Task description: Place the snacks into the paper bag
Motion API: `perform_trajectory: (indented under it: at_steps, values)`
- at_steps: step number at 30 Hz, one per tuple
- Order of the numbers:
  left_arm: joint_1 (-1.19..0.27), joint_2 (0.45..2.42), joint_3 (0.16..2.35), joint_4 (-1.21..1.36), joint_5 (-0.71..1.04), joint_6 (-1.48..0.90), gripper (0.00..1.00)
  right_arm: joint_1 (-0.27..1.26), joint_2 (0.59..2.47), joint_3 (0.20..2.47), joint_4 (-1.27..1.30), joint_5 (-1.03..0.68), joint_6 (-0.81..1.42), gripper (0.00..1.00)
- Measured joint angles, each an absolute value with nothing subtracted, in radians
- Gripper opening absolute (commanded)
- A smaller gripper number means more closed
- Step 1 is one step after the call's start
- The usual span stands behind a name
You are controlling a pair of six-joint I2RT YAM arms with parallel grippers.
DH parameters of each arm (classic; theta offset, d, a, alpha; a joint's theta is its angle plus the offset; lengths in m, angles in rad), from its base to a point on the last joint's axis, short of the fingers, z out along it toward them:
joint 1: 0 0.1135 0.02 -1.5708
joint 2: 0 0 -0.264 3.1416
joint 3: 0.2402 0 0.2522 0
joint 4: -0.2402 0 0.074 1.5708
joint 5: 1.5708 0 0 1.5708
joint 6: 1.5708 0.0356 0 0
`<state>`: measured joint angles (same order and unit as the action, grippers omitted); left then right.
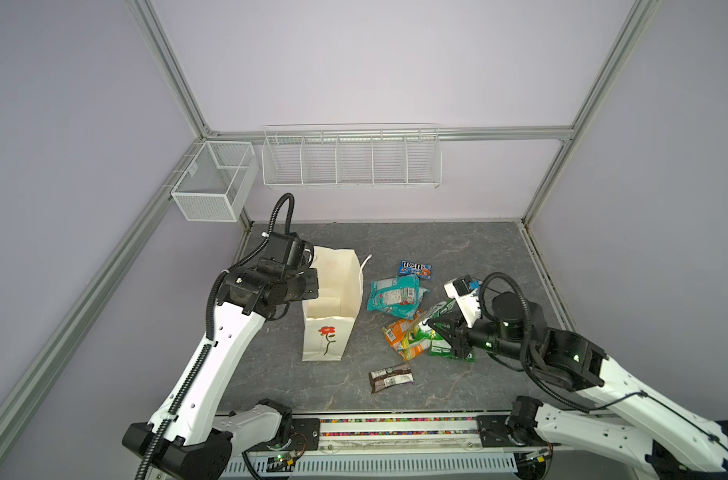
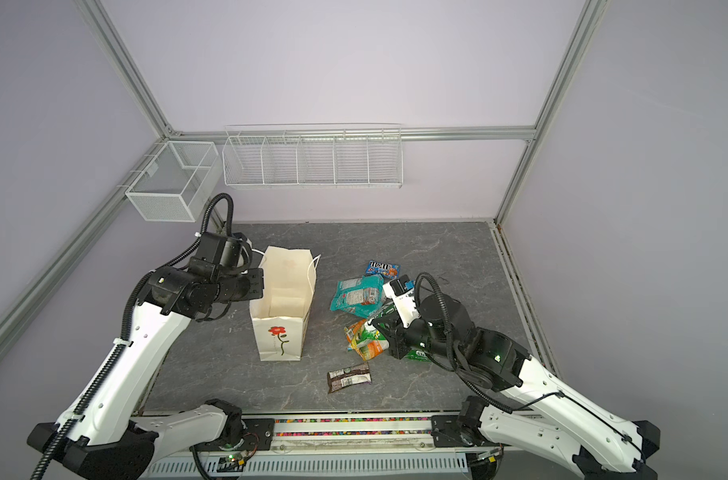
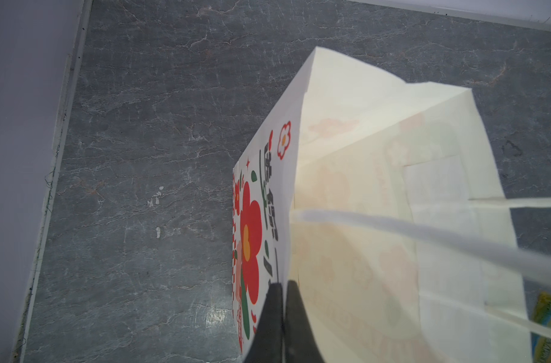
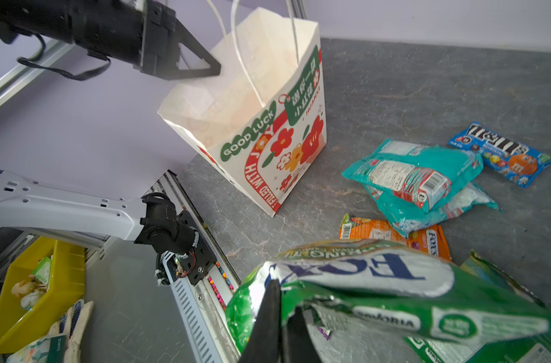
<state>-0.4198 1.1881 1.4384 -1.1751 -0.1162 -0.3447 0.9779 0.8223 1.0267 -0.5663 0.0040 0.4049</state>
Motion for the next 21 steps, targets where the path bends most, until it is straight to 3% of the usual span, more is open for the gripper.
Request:
perform_trajectory:
  at_steps: [21]
  values:
    - [-0.442, 1.246, 1.511, -1.209, -0.203, -0.322, 0.0, 0.978, 0.805, 1.072, -0.603, 0.007, 0.358, 0.07]
